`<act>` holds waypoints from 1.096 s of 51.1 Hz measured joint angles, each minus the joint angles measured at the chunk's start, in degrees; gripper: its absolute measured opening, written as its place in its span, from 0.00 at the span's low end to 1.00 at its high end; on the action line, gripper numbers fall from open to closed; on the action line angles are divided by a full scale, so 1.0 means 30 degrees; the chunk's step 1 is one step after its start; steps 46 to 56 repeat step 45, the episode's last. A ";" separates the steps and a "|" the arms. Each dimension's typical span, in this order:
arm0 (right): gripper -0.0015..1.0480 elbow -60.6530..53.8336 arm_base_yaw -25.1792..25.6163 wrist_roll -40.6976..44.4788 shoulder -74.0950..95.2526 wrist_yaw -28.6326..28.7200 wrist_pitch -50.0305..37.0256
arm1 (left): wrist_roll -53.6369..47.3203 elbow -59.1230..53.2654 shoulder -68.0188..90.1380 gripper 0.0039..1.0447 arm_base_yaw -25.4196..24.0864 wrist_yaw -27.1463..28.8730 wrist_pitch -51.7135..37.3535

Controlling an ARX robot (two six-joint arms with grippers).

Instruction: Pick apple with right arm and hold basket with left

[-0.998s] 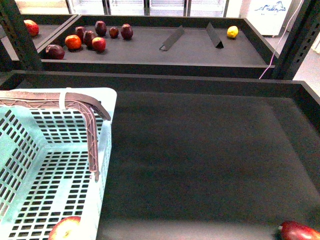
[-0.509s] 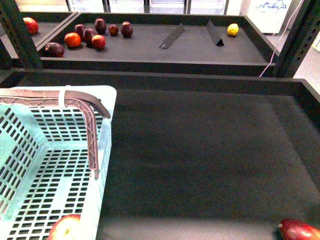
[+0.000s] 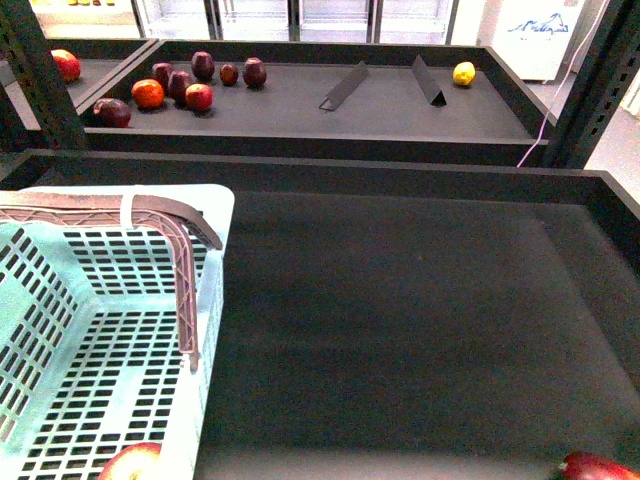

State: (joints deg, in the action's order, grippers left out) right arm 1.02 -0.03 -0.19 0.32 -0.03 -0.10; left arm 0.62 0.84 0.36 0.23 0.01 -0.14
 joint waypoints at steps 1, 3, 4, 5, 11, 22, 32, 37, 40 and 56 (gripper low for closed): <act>0.92 0.0000 0.0000 0.0000 0.0000 0.0000 0.0000 | 0.0000 0.0000 0.0000 0.03 0.0000 0.0000 0.0000; 0.92 0.0000 0.0000 0.0000 0.0000 0.0000 0.0000 | 0.0000 0.0000 0.0000 0.03 0.0000 0.0000 0.0000; 0.92 0.0000 0.0000 0.0000 0.0000 0.0000 0.0000 | 0.0000 0.0000 0.0000 0.03 0.0000 0.0000 0.0000; 0.92 0.0000 0.0000 0.0000 0.0000 0.0000 0.0000 | 0.0000 0.0000 0.0000 0.03 0.0000 0.0000 0.0000; 0.92 0.0000 0.0000 0.0000 0.0000 0.0000 0.0000 | 0.0000 0.0000 0.0000 0.03 0.0000 0.0000 0.0000; 0.92 0.0000 0.0000 0.0000 0.0000 0.0000 0.0000 | 0.0000 0.0000 0.0000 0.36 0.0000 0.0000 0.0000; 0.92 0.0000 0.0000 0.0000 0.0000 0.0000 0.0000 | 0.0000 0.0000 0.0000 0.67 0.0000 0.0000 0.0000; 0.92 0.0000 0.0000 0.0000 0.0000 0.0000 0.0000 | 0.0000 0.0000 0.0000 0.84 0.0000 0.0000 0.0000; 0.92 0.0000 0.0000 0.0000 0.0000 0.0000 0.0000 | 0.0000 0.0000 0.0000 0.92 0.0000 0.0000 0.0000; 0.92 0.0000 0.0000 0.0000 0.0000 0.0000 0.0000 | -0.0036 0.0000 0.0000 0.93 0.0000 0.0000 0.0000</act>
